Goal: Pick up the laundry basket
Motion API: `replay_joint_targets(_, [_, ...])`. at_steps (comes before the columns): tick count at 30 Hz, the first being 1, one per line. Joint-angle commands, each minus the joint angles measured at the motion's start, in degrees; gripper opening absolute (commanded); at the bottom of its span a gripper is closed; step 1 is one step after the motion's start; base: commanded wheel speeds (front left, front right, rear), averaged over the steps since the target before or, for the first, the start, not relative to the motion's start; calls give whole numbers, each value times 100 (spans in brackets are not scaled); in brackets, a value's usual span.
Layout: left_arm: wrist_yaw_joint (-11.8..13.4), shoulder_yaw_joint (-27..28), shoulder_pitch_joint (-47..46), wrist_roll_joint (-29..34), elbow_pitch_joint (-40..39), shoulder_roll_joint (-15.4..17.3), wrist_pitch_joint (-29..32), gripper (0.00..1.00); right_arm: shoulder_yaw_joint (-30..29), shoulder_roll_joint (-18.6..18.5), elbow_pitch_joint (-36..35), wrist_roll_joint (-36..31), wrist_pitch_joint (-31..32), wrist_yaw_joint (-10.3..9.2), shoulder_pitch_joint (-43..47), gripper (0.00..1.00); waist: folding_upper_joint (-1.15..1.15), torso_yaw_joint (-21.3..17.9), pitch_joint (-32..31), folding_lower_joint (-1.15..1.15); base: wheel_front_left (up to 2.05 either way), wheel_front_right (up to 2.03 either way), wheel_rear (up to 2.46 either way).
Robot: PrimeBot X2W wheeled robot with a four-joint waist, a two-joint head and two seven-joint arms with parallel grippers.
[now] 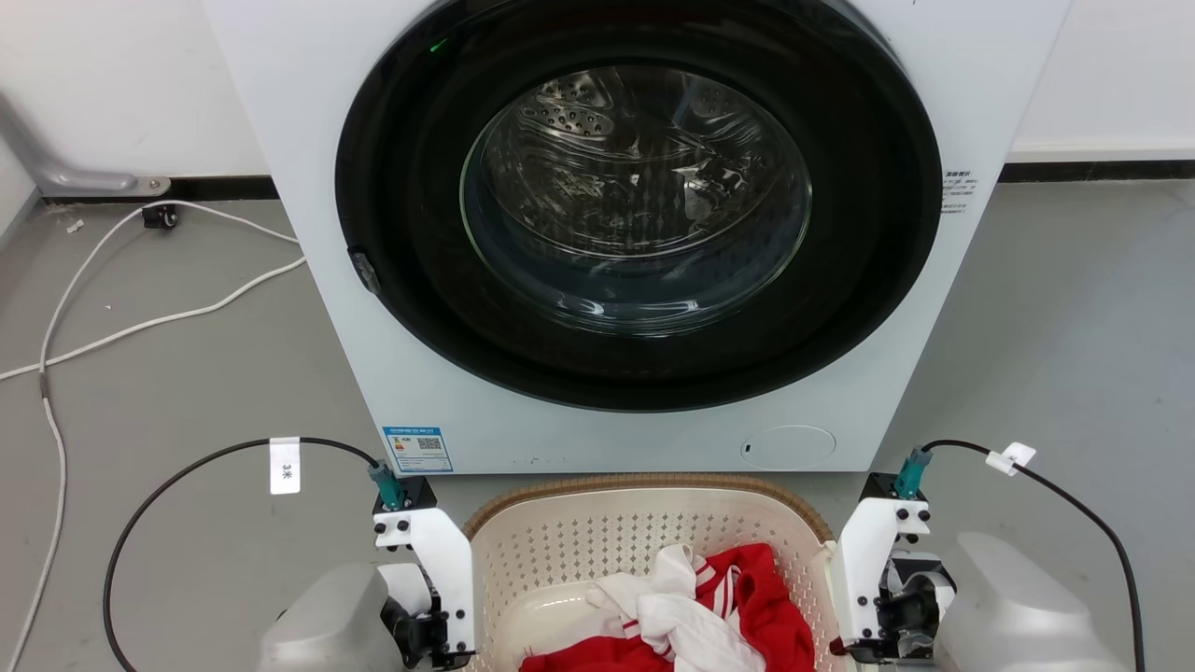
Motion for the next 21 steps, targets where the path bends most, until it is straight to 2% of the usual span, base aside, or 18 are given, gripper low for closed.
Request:
replay_joint_targets(1, [-14,-8,55,-34,-3,-4,19,0,-38,33,-13,-34,28,16,27,0,0,0,1,0,0,0,0])
replay_joint_targets(21, [5,-49,50,-86,-4,-2,44,0,-207,62,-13,-198,109,16,17,0,0,7,-6,0,0,0,0])
